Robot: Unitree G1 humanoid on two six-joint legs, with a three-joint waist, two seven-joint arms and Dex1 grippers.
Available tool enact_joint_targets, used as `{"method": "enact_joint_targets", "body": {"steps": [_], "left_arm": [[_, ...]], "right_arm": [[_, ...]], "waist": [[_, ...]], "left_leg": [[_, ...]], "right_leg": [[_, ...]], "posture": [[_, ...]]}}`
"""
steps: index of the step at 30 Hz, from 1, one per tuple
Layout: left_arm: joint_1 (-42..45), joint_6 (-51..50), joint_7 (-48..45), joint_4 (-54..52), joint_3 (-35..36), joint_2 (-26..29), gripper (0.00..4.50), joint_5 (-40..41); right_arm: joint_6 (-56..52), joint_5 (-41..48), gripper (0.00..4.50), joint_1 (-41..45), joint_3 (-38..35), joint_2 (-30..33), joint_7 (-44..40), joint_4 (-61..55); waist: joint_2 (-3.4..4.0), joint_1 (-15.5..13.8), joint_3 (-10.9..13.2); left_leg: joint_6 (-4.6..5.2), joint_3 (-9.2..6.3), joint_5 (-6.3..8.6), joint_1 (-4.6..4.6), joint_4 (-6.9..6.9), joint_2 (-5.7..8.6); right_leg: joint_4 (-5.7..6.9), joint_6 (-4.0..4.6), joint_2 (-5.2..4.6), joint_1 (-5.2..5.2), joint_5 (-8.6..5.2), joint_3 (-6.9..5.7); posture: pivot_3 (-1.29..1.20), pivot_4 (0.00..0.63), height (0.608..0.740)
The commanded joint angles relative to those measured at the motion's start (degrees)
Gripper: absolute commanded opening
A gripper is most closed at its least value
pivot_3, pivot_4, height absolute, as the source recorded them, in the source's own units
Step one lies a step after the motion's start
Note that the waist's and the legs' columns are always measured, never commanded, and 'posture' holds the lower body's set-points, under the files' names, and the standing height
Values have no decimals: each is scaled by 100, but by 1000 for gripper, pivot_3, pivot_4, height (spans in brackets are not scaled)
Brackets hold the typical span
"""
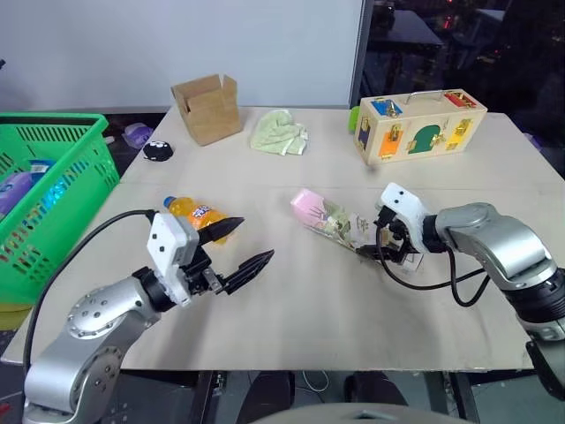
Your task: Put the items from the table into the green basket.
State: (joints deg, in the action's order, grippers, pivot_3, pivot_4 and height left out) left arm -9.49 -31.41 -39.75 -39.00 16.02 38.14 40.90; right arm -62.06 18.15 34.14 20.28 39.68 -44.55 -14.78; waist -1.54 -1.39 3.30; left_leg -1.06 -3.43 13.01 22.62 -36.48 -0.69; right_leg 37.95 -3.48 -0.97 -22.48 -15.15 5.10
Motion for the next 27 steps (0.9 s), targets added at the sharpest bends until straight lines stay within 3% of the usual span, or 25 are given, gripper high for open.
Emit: {"method": "enact_joint_targets", "body": {"steps": [1,6,9,13,19,22,27], "left_arm": [[27,-186,-75,-251,-162,157,4465,194],[-38,-188,-95,-323,-281,270,4465,81],[49,-342,116,-325,-335,180,4500,214],[238,-612,322,-243,-268,91,4500,584],[430,-1278,915,114,-182,-291,4500,1670],[536,-1409,1263,237,-248,-576,4500,2014],[836,-1513,1733,502,-311,-972,4500,2374]], "right_arm": [[365,-473,4500,79,458,-56,116,391],[1003,-1066,4500,114,750,-179,242,1107],[1071,-1121,3634,32,640,-215,208,1275],[1064,-1094,1927,41,522,-247,155,1235],[742,-490,561,-13,-221,-570,68,1042],[365,-70,266,5,-670,-768,-13,732],[202,447,266,63,-912,-923,-211,292]], "waist": [[1,20,0],[0,40,-13],[0,37,-12],[-16,40,-23],[-15,66,-23],[-13,88,-22],[1,58,-13]], "left_leg": [[0,0,0,0,0,0],[0,-1,0,-6,2,-3],[-1,-1,0,-41,1,-2],[-1,2,0,-93,0,-1],[-1,-4,-1,-90,-3,-2],[-1,-8,0,-79,3,-5],[-1,-29,0,-64,13,-4]], "right_leg": [[0,0,0,0,0,0],[3,1,3,1,0,-2],[-4,4,1,41,-4,-3],[-12,-2,-2,92,-26,-1],[-3,3,5,89,-20,1],[-2,0,8,75,-1,2],[-4,7,9,67,3,-15]], "posture": [[153,0,740],[161,0,740],[162,0,740],[160,0,740],[112,0,740],[99,0,740],[104,0,740]]}}
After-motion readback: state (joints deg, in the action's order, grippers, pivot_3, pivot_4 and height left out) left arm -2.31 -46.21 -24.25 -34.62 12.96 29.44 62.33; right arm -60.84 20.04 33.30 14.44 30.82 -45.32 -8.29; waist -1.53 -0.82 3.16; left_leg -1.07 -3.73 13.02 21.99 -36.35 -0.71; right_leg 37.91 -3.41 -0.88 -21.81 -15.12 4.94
